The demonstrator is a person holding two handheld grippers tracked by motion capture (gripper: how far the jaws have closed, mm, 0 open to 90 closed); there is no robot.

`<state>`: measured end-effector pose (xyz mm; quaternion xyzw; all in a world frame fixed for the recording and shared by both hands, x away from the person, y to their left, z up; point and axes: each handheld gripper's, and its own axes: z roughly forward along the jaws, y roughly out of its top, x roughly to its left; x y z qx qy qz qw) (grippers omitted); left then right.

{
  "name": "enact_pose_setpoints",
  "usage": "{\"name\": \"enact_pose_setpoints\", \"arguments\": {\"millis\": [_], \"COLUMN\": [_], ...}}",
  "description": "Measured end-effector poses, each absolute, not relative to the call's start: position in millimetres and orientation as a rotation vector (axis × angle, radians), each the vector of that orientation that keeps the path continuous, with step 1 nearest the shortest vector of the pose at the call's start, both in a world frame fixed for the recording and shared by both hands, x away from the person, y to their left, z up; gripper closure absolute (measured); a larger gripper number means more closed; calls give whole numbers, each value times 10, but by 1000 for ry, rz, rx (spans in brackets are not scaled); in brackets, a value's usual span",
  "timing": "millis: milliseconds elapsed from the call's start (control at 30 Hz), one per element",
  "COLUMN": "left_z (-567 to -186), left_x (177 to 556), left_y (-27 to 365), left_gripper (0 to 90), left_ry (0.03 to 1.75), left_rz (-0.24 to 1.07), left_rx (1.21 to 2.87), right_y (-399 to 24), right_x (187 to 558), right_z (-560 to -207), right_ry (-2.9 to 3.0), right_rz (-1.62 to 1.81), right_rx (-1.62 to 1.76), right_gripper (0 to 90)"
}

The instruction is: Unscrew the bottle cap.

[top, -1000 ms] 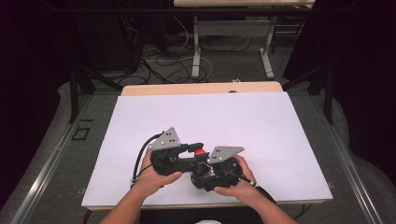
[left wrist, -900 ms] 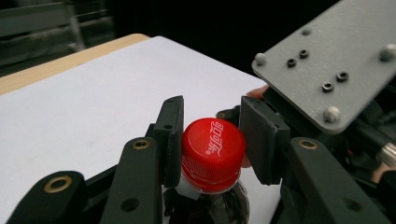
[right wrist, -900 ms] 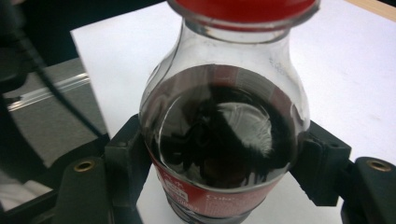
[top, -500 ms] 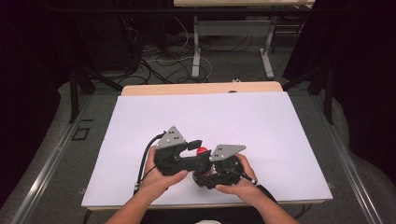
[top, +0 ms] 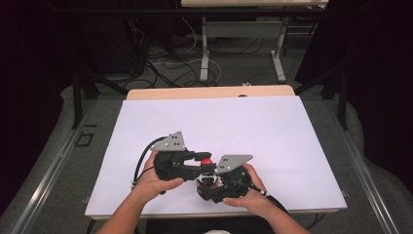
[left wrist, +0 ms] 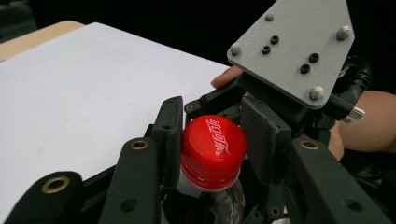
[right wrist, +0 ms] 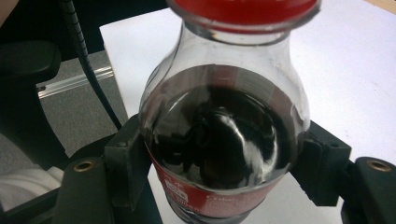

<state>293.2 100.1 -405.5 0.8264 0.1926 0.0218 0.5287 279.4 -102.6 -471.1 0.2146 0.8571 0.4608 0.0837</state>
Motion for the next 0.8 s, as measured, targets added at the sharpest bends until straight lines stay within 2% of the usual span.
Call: {"name": "enact_pose_setpoints", "arguments": {"millis": [367,467,500,633,800], "left_z": [-4070,-4054,-4042,-4007,-3975], "left_x": [2643,2656,2668,2711,2776], "left_y": [720,714,729,824,936], "left_gripper": [613,599,541,501,498], "left_ry": [771,789,784,765,674], "left_rz": [359,347,334,268,213], "left_rx": [1893,1892,1895,1896,1933], "right_y": [-1041,-1052,-1061,-1073,-1068], "right_x": [2826,2834,2839,2846,2840], "right_z": [-4730,-4729,-4734,-4731,-4730], "right_ry": [2496,2502,2502,2521,2523], "right_rz": [1330,1328,1338,1332,1357], "right_rx": [749,746,742,749,733], "right_gripper": [296,295,295,295,295]}}
